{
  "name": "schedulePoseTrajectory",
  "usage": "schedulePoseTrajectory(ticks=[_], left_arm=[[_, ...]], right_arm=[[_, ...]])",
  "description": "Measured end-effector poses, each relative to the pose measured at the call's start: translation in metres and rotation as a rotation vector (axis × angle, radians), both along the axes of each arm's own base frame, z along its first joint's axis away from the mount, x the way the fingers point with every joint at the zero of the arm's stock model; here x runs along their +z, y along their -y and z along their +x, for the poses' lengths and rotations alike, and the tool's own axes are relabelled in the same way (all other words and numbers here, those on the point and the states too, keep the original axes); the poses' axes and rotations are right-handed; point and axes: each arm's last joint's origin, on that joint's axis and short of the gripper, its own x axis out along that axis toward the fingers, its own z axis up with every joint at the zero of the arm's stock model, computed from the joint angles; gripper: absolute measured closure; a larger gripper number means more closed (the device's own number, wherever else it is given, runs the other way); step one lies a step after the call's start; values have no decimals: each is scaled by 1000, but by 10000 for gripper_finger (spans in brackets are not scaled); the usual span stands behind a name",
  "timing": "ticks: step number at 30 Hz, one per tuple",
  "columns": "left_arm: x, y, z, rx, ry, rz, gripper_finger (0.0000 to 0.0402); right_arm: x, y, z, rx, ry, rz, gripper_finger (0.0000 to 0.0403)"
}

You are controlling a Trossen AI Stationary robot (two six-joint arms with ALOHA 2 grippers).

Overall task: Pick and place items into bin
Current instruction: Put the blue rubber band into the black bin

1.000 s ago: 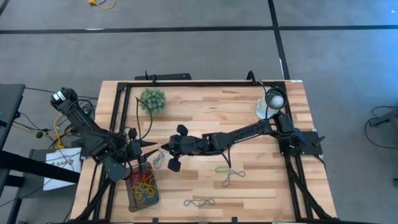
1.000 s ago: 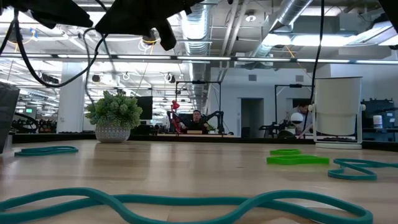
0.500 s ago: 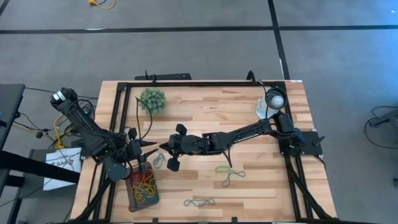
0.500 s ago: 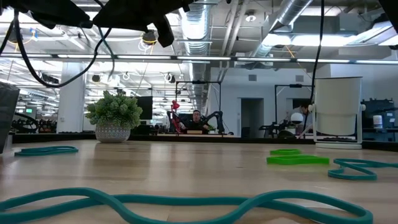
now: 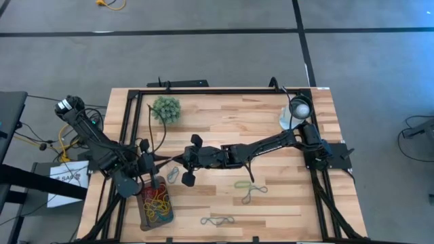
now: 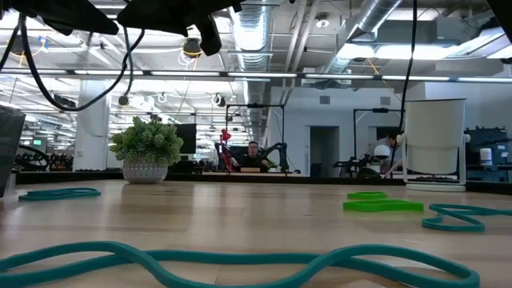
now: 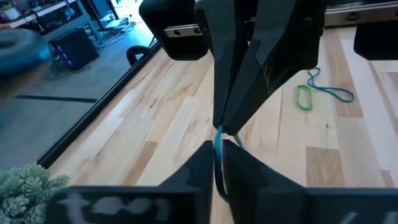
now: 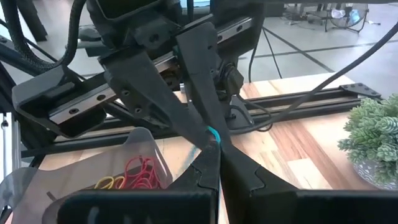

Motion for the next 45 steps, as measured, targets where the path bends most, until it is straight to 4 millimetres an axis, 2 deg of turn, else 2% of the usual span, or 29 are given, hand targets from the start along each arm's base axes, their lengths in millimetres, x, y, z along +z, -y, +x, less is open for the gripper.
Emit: schedulePoseTrajectory(ticks=[2,11,14,18,21,25,31,34,37,40,45], left_arm=[[0,0,0,5,3,7,396],[-1,-2,-1,13,-10,31,400],[-1,-2,-1,14,-9,30,401],[1,2,-1,-13,9,-5,401],[5,13,-1,-135,3,-35,401],[11,32,-8,-384,-24,-74,401],[1,56,-28,-583,-105,-92,401],[-9,72,-35,-692,-180,-131,401],[-19,86,-39,-744,-256,-248,401],[-28,93,-39,-692,-291,-364,401],[-46,99,-35,-566,-351,-454,401]], right_arm=[[0,2,0,-9,-1,19,400],[-6,1,-2,-17,-56,40,346],[-9,-7,-4,7,-89,84,331],[-13,-29,-11,76,-143,85,324],[-18,-47,-19,111,-195,71,324],[-21,-70,-28,153,-227,70,326],[-22,-96,-39,212,-243,49,326],[-25,-97,-42,212,-285,36,326],[-28,-95,-43,204,-318,24,326],[-29,-90,-41,192,-324,23,326],[-29,-84,-39,179,-324,26,326]])
